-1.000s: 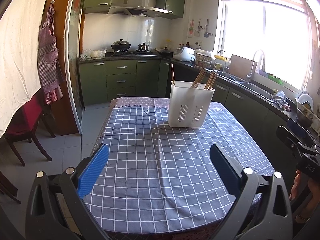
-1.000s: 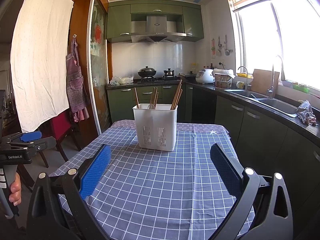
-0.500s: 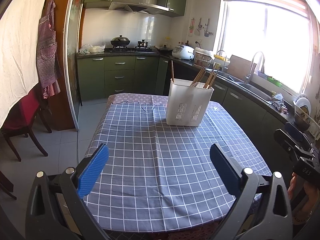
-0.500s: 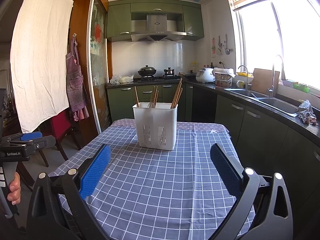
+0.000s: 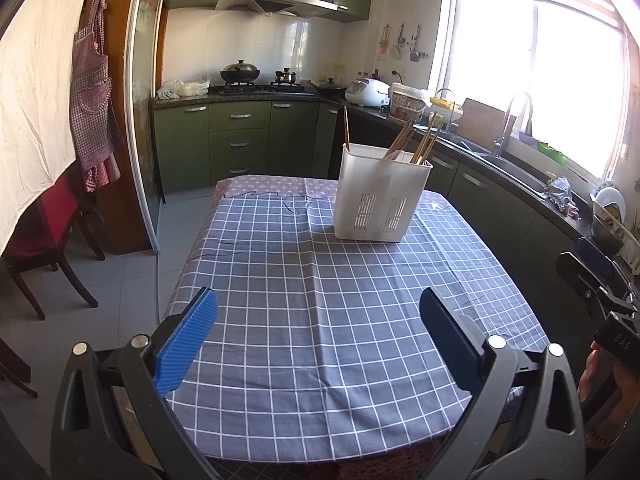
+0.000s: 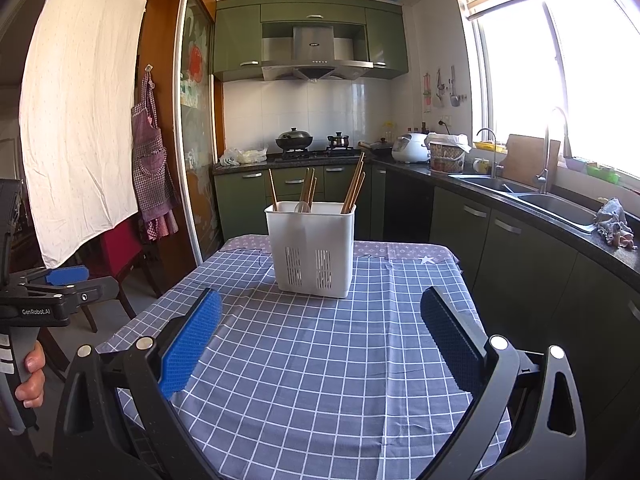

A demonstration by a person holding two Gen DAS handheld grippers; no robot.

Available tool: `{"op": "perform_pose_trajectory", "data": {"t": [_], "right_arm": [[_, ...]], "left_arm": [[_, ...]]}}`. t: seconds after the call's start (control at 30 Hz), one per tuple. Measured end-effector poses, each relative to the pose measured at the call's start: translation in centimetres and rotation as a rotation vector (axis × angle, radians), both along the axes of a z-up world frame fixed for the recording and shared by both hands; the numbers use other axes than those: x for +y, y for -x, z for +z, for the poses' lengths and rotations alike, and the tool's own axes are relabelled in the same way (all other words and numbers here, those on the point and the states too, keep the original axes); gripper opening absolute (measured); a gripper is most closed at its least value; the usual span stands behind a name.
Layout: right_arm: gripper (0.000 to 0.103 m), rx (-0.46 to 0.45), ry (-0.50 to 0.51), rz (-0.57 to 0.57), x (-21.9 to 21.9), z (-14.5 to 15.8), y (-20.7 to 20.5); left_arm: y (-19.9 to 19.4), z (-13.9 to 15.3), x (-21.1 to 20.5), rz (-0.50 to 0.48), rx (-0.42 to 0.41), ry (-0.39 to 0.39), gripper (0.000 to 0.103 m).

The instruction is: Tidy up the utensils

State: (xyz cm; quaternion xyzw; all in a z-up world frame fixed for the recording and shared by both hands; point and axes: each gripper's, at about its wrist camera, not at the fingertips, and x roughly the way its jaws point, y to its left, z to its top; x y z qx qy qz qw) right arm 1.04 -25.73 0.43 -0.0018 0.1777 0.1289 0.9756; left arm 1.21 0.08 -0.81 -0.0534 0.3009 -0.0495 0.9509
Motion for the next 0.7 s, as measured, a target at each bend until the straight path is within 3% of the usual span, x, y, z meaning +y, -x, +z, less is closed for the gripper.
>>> {"op": "perform_pose_trajectory", "data": {"t": [0.3,0.7], "right_arm": [[0.098,0.005,0.001,0.001,0.08,-0.02,-0.16],[0.098,0.012,0.002,0.0,-0.11,-0.29,-0.28]], "left_arm": [[0.22,0.39,-0.15,0.019,-0.045,-0.028,0.096],[-0.7,0.19,-0.19,0.011,-0.014,-0.042,0.096]]}}
